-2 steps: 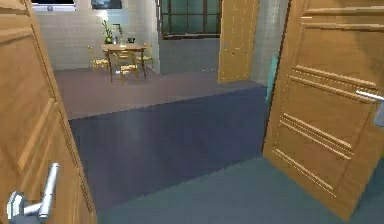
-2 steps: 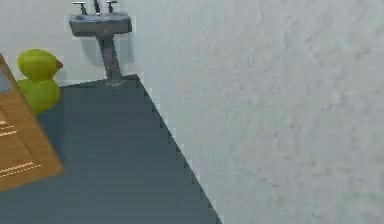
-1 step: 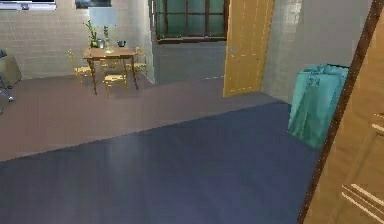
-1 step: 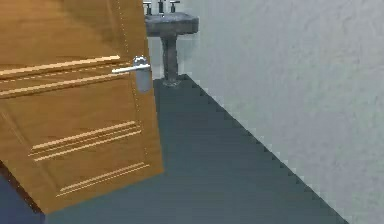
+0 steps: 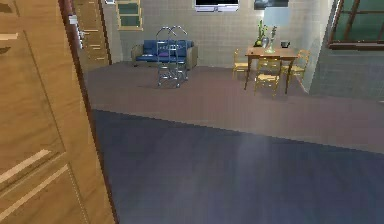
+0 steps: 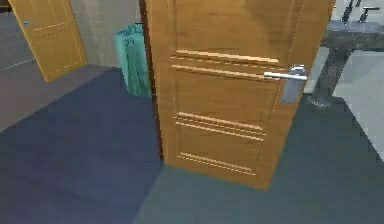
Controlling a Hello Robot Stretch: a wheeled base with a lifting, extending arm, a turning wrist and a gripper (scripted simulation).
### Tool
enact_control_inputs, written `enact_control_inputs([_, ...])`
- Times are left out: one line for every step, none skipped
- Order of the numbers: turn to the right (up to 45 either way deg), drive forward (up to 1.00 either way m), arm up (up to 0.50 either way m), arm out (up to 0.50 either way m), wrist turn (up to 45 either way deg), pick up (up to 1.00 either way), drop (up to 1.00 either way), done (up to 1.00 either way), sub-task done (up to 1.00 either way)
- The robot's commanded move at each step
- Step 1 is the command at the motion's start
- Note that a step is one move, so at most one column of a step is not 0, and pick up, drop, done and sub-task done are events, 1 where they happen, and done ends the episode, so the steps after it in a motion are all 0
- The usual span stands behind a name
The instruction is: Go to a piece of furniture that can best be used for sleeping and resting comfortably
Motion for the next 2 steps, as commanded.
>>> enact_control_inputs([0.0,1.00,0.00,0.00,0.0,0.00,0.00,0.00,0.00])
enact_control_inputs([-12.0,0.00,0.00,0.00,0.0,0.00,0.00,0.00,0.00])
